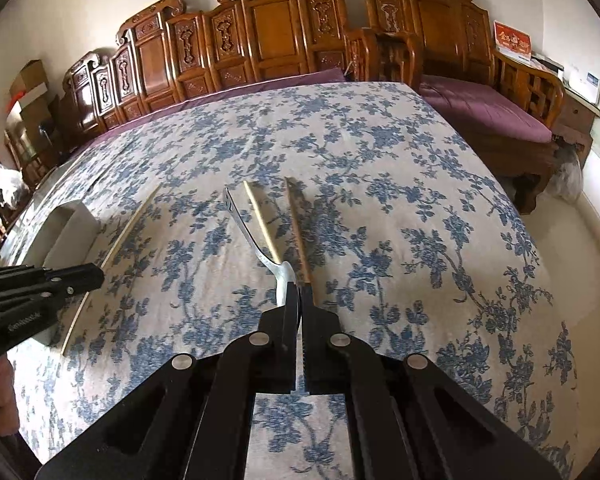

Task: Organize utensils
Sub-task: 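Grasp a bamboo chopstick with the left tool while the right tool holds the spoon, then carry the bamboo chopstick into the grey tray and open the left tool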

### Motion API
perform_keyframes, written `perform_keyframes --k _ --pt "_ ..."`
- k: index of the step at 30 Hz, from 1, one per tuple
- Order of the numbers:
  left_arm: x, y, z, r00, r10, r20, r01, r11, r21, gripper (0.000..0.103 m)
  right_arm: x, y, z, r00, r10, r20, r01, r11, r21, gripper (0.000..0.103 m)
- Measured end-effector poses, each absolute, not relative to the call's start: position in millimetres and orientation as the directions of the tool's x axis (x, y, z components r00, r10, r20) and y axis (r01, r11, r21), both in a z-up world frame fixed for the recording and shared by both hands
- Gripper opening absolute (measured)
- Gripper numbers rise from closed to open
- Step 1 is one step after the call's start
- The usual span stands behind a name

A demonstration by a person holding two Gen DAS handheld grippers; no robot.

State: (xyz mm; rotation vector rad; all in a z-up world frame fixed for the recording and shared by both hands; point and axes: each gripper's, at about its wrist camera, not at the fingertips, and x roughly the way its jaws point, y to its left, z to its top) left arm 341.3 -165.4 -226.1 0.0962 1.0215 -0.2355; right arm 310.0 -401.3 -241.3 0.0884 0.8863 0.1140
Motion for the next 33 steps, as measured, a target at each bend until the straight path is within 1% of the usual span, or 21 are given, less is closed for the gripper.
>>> perform_keyframes --k 6,18,23,33 --pt "334 -136 -204 0.524 -0.135 -0.841 0.229 0.973 -0.013 0.004 306 -380 -231 0.625 0.130 -0.770 -0.106 0.991 0.082 0.003" --pt "322 -83 -169 0.566 -0.106 -0.818 0.190 0.982 0.004 0.004 296 -327 -193 0.647 0.205 -0.734 -0.175 0.977 0.119 0.003" --pt "319 -64 -169 0.568 -0.089 -0.818 0.182 0.983 0.020 0.004 289 -305 -182 0.650 0.236 -0.722 -0.212 0.969 0.126 0.003" --pt "330 -14 -189 0.533 -0.001 -0.846 0.133 0.988 0.082 0.004 287 -269 -182 0.630 0.265 -0.730 -0.257 0.958 0.126 0.003"
